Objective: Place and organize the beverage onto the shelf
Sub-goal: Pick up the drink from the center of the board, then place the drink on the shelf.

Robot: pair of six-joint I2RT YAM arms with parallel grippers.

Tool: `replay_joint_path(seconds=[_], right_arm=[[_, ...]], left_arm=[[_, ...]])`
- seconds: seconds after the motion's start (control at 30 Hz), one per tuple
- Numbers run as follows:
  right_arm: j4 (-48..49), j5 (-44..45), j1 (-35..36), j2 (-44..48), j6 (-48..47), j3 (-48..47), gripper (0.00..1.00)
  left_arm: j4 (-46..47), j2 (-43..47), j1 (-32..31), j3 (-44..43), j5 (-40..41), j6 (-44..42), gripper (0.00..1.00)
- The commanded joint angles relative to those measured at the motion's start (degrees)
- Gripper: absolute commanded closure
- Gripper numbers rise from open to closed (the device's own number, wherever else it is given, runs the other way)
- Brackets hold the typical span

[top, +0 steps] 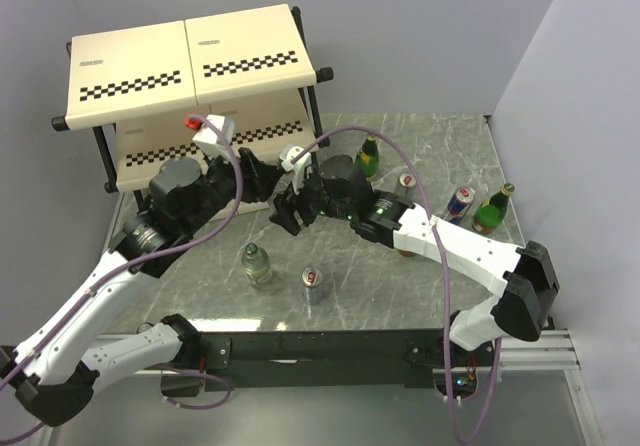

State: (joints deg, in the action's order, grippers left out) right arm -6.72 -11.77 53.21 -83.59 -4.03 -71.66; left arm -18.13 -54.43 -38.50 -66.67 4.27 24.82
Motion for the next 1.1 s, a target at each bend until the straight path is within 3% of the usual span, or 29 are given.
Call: replay_joint_path(seconds=[0.0,0.17,0.47,0.63,1.07], right_arm=[[6.5,-2.5,-0.1,5.0,1.0,-0.4,1.0],[8.7,-3.0,-0.4,5.6,1.4,0.2,1.0],[11.0,-3.1,-5.0,7.0,1.5,1.3,1.0],[11.6,-4.1,-8.6,6.2,1.3,-0.5,1.0],[14.2,3.2,-10.2,-0.4,-0.3,-10.6,1.0]], left_arm=[[8.0,4.1,-0.5,-2.2,0.6,2.1,0.41],[7.4,5.2,-0.5,-1.6,1.5,2.7,0.25],[0.9,10.1,-0.5,-3.1,8.8,-0.5,0.07],[-3.7,14.4,-0.5,-1.7,13.2,-2.5,0.04],[-10.5,27.4,-0.5,9.8,21.1,-6.8,0.0]])
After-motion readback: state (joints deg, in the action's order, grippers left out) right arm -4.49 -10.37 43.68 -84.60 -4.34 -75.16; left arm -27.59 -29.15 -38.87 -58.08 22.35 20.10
